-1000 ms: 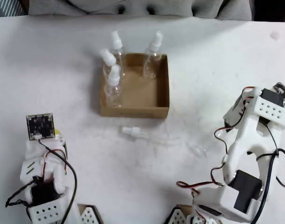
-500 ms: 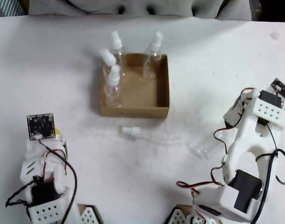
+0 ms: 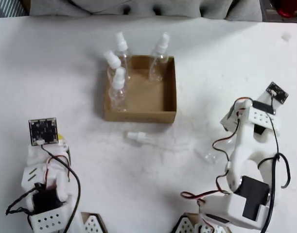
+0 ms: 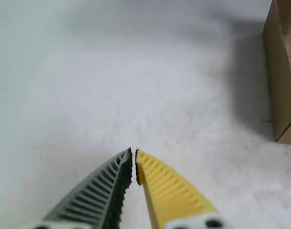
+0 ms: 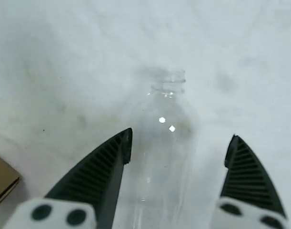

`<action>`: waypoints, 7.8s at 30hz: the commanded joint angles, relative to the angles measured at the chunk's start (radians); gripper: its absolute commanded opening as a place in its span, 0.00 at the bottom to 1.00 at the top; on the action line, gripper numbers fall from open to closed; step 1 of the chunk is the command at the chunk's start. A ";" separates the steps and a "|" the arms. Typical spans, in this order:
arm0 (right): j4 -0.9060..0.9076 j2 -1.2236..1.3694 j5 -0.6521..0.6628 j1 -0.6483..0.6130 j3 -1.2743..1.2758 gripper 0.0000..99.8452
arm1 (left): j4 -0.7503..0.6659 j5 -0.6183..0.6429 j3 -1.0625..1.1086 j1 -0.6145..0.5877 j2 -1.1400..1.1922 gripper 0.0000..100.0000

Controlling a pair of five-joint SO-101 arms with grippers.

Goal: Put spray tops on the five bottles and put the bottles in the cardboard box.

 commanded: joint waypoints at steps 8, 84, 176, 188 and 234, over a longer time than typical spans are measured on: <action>-0.071 -0.019 -0.012 -0.010 0.038 0.27 | -0.020 -0.012 -0.021 0.018 -0.012 0.02; 0.148 0.090 1.171 0.286 -0.273 0.31 | -0.003 -0.012 -0.023 0.018 -0.012 0.02; 0.101 0.090 1.243 0.249 -0.209 0.02 | -0.164 0.881 -0.637 0.842 1.293 0.30; 0.033 0.090 1.244 0.242 -0.152 0.02 | -0.288 0.953 -0.638 0.843 1.428 0.30; 0.015 0.088 1.244 0.239 -0.140 0.02 | -0.265 0.868 -0.709 0.874 1.636 0.06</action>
